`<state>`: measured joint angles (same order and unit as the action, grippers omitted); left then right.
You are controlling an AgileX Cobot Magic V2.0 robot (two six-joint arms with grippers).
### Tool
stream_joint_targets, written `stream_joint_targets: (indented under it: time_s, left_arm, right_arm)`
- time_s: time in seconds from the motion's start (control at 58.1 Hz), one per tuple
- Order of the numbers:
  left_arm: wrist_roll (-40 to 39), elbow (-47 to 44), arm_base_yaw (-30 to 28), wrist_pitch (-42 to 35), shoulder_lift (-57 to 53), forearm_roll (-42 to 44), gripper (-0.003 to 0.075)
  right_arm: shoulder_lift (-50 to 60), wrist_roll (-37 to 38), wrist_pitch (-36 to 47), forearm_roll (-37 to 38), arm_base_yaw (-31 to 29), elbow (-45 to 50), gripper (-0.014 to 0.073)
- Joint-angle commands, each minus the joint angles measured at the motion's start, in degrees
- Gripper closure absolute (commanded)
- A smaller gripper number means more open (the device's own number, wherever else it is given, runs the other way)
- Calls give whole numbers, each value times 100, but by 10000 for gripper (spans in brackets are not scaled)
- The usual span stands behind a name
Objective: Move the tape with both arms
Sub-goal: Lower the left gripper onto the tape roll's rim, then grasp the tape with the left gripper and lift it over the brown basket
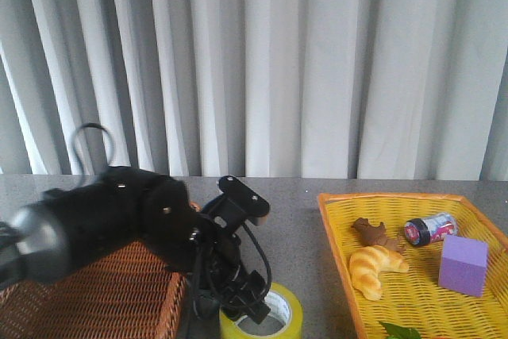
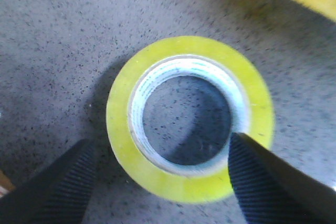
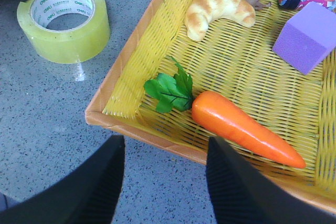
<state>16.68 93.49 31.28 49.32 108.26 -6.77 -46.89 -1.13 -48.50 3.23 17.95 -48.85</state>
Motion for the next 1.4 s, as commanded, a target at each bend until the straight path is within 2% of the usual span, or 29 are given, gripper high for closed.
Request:
stream_joint_targets:
  time_s: [0.0, 0.189, 0.31, 0.5, 0.723, 0.878, 0.999, 1.378]
  left_arm:
    - [-258, 638, 23, 170, 148, 313, 206]
    - [-304, 1330, 23, 409, 779, 452, 221]
    - [-304, 1669, 23, 500, 1099, 452, 262]
    - [-405, 1811, 23, 638, 1301, 452, 372]
    - [-405, 1811, 23, 684, 1322, 457, 556]
    - [-405, 1811, 23, 778, 1315, 457, 631]
    - [-405, 1811, 23, 850, 1210, 457, 654]
    - [-405, 1811, 23, 1097, 142, 716, 653]
  right_arm:
    - [42, 1, 316, 26, -37, -142, 232]
    - [42, 1, 316, 26, -37, -142, 232]
    - [42, -4, 316, 26, -37, -142, 232]
    - [42, -4, 316, 26, -37, -142, 232]
    - [42, -4, 316, 26, -37, -142, 232]
    - [42, -4, 316, 26, -37, -142, 232]
    - [42, -4, 316, 26, -37, -142, 232]
    - [42, -4, 268, 26, -37, -142, 232]
